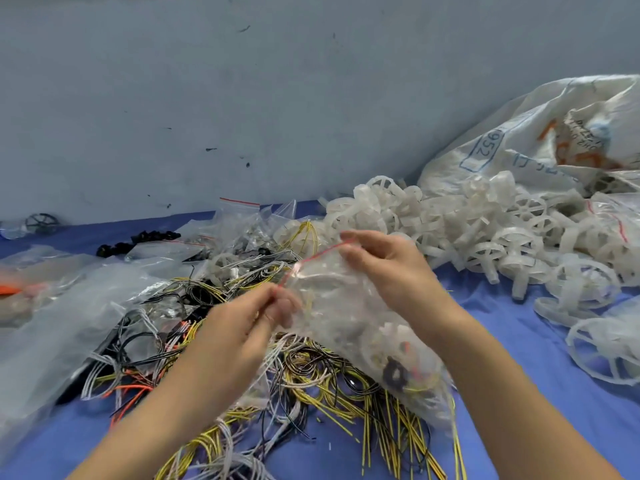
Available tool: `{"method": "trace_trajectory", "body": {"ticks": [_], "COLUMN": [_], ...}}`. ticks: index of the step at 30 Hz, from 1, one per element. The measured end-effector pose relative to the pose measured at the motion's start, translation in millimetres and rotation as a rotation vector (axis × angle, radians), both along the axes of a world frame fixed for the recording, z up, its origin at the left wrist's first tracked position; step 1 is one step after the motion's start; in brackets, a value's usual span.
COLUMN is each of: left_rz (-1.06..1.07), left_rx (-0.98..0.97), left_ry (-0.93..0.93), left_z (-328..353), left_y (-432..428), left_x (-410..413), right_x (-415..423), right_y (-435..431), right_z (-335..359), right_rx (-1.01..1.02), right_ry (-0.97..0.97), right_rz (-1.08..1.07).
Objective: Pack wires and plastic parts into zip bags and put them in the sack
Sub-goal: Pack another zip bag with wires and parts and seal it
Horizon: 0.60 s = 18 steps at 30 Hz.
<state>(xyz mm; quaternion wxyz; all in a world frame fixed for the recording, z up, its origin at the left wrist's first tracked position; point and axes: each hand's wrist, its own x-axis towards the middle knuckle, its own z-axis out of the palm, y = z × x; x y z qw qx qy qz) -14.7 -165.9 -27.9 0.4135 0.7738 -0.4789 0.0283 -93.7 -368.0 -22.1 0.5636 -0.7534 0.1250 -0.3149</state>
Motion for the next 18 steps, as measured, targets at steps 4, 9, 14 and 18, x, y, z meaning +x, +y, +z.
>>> {"method": "trace_trajectory", "body": {"ticks": [4, 9, 14, 18], "left_rz": [0.148, 0.166, 0.200, 0.134], "left_rx": [-0.191, -0.128, -0.168, -0.178], "left_ry": [-0.539, -0.709, -0.816, -0.779], "left_z": [54.2, 68.7, 76.9, 69.3], "left_y": [24.1, 38.7, 55.9, 48.5], "left_x": [-2.9, -5.3, 1.3, -2.2], "right_x": [-16.0, -21.6, -24.6, -33.5], "right_y": [11.9, 39.4, 51.9, 48.8], "right_z": [46.5, 50.8, 52.3, 51.5], "right_rx": [-0.014, 0.025, -0.009, -0.010], "right_ry": [-0.421, -0.453, -0.515, -0.558], "right_rz": [0.005, 0.019, -0.014, -0.066]}}
